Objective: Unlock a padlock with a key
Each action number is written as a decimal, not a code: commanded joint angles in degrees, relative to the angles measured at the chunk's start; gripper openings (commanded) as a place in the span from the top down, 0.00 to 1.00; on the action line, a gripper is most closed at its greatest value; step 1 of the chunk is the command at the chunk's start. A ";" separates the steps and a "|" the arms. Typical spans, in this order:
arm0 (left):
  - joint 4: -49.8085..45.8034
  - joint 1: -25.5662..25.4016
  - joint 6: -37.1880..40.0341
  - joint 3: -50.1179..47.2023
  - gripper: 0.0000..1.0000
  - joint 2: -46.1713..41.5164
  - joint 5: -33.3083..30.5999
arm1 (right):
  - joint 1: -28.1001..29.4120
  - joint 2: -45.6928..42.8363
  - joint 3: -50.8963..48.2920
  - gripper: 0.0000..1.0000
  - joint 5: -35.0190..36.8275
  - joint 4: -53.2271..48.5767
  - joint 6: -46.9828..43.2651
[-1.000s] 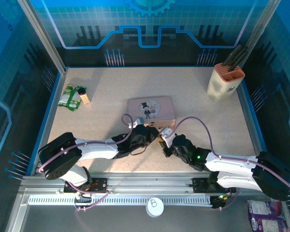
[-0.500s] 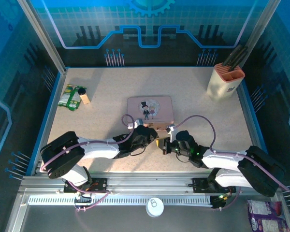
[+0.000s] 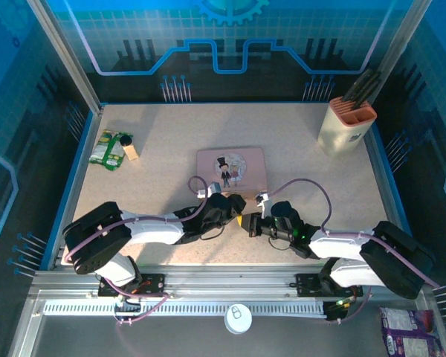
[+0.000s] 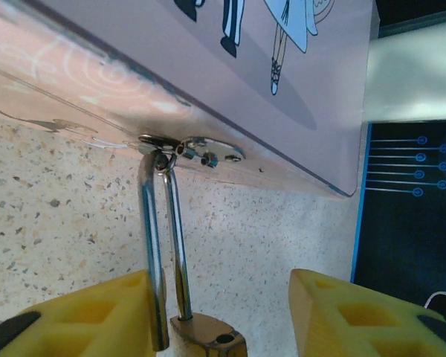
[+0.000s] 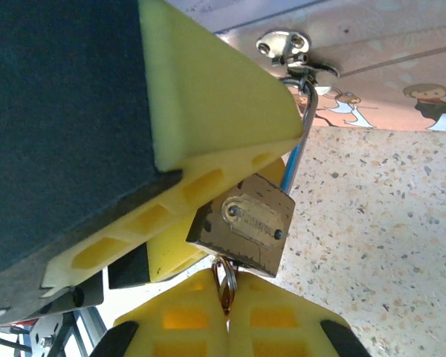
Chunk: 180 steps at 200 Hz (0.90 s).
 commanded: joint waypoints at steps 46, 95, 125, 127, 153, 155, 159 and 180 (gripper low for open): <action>-4.46 2.03 3.03 -1.68 0.42 -5.27 -3.07 | -0.31 -2.40 0.00 1.00 0.50 -0.61 2.32; -11.78 5.59 13.01 -1.77 0.38 -9.31 -0.30 | -0.67 -2.00 0.22 1.00 2.96 -5.78 7.10; -24.12 7.72 27.18 2.26 0.35 -14.55 -0.66 | -1.05 -2.40 -0.44 1.00 3.93 -7.38 9.48; -24.96 7.69 28.16 2.73 0.35 -14.90 -0.92 | -1.09 -2.29 -0.43 1.00 3.89 -7.30 9.53; -36.19 7.76 38.33 9.07 0.31 -15.74 -2.93 | -2.11 0.24 1.23 1.00 0.90 -7.31 8.66; -36.90 7.76 38.83 9.53 0.31 -15.71 -3.14 | -2.21 0.52 1.33 1.00 0.58 -7.31 8.67; -38.04 7.76 39.86 10.30 0.31 -15.62 -3.51 | -2.69 1.29 1.45 1.00 -0.13 -6.93 8.87; -41.27 8.01 43.84 12.22 0.29 -15.82 -5.70 | -5.11 5.27 -0.20 1.00 -2.73 0.02 11.73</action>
